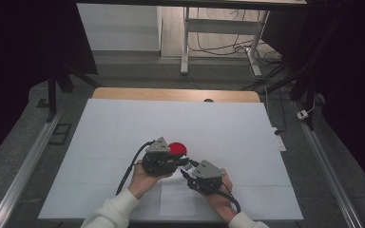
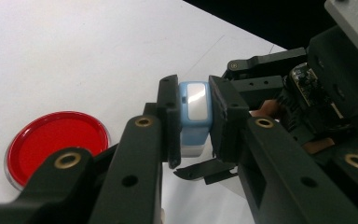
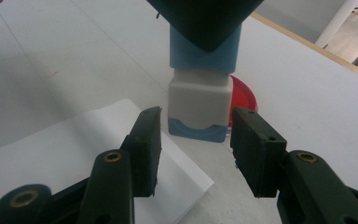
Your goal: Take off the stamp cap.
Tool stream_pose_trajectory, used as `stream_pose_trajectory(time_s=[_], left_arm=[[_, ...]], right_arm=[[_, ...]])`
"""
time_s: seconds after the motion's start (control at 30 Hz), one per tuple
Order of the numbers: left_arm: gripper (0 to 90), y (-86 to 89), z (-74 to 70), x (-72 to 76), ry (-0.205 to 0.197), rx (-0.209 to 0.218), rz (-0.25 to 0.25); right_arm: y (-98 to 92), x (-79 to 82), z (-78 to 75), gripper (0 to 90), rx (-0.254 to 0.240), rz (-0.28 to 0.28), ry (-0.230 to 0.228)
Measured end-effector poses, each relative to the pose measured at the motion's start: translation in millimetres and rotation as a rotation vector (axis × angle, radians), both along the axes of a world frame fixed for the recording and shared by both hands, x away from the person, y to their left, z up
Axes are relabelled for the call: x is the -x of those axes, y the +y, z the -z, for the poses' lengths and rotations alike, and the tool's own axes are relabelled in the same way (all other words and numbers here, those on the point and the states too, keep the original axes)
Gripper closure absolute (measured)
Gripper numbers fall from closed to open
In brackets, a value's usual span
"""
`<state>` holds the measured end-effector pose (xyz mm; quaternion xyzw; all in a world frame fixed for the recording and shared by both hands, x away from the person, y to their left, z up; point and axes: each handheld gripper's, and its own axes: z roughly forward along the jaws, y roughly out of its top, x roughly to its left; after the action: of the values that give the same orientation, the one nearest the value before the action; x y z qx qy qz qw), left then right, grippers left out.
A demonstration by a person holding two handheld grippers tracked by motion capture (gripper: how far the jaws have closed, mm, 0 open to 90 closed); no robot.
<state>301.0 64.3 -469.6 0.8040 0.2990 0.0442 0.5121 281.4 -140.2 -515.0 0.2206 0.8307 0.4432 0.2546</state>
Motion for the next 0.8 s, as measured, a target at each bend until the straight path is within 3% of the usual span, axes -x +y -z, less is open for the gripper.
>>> stream_pose_trajectory(time_s=[0.8], left_arm=[[75.1, -1.4, 0.5, 0.3, -0.005, -0.005, 0.0]], right_arm=[[3.0, -0.8, 0.3, 62.8, 0.012, 0.013, -0.002]])
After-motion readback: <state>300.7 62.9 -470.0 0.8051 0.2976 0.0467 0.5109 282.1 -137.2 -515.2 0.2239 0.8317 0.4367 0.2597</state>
